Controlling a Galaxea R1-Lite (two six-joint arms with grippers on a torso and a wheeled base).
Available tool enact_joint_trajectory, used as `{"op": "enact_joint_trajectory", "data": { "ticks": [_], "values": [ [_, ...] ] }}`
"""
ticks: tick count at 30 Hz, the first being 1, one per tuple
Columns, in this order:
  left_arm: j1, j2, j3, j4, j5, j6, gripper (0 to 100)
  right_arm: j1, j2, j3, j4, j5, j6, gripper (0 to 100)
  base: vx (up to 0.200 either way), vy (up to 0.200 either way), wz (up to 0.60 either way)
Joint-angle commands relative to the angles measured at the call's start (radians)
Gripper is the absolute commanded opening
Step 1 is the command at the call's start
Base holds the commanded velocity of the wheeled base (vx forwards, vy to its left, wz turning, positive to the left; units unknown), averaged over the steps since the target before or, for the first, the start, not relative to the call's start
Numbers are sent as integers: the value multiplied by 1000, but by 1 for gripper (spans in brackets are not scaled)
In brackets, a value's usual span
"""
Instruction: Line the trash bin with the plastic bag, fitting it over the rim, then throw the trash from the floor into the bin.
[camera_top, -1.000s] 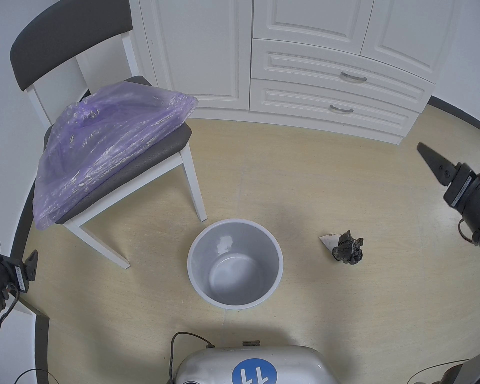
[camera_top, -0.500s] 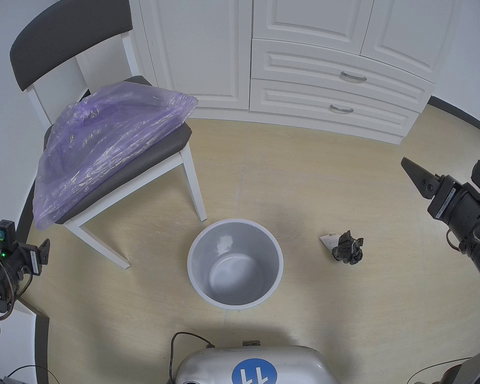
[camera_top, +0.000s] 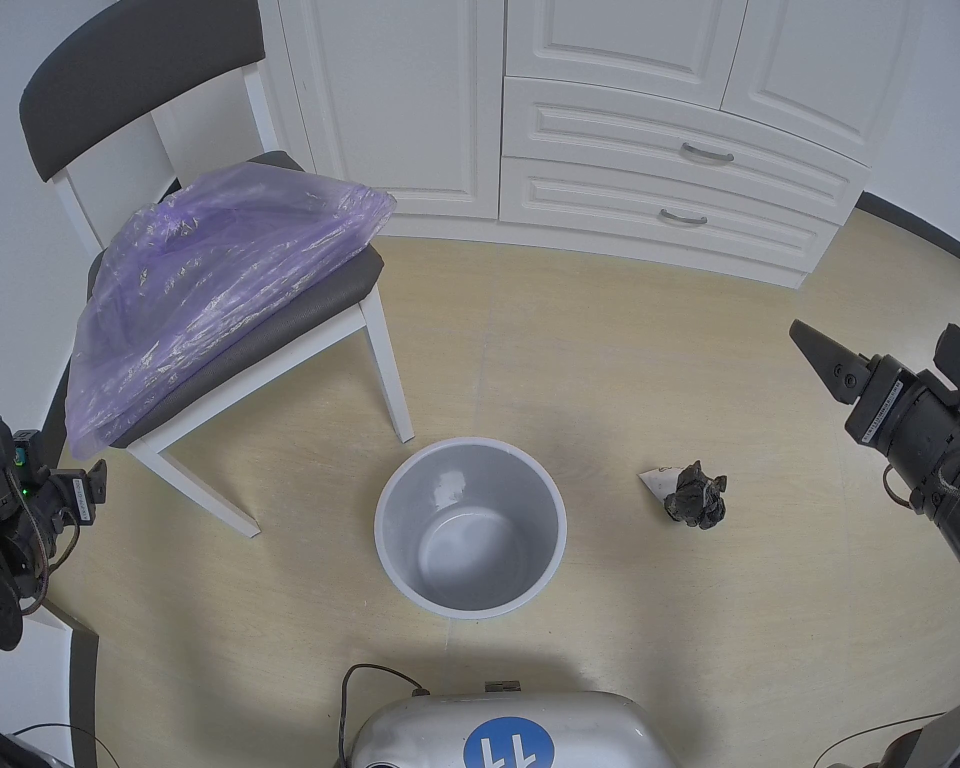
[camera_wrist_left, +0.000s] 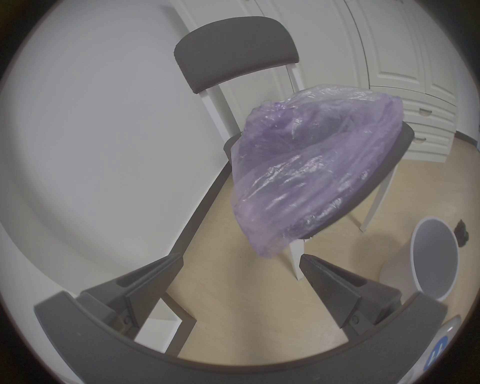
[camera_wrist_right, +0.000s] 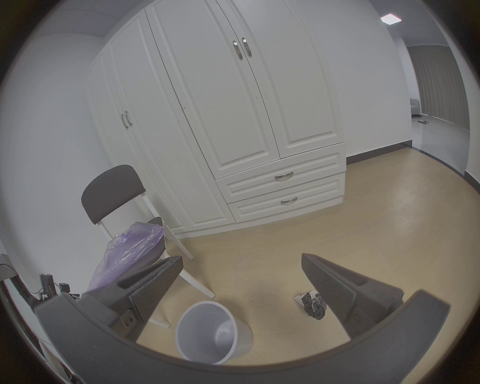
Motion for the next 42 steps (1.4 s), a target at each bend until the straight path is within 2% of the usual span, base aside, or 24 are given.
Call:
{"op": "enact_joint_trajectory", "data": {
  "ticks": [1, 9, 21, 29, 37, 42],
  "values": [
    [9, 34, -15, -41, 1, -19, 100, 1, -3, -5, 1, 6, 8, 100, 0, 0, 0],
    [11, -23, 4, -67, -27, -19, 100, 1, -49, -14, 3, 6, -10, 100, 0, 0, 0],
    [58, 38, -19, -81, -27, -25, 100, 1, -66, -10, 1, 6, -24, 100, 0, 0, 0],
    [61, 101, -70, -83, -22, -85, 100, 0, -95, -25, 1, 7, -24, 100, 0, 0, 0],
    [69, 156, -73, -201, -21, -93, 100, 0, -98, -33, 1, 6, -21, 100, 0, 0, 0],
    [68, 209, -64, -394, -21, -94, 100, 1, -113, -30, 1, 7, -22, 100, 0, 0, 0]
  ]
}}
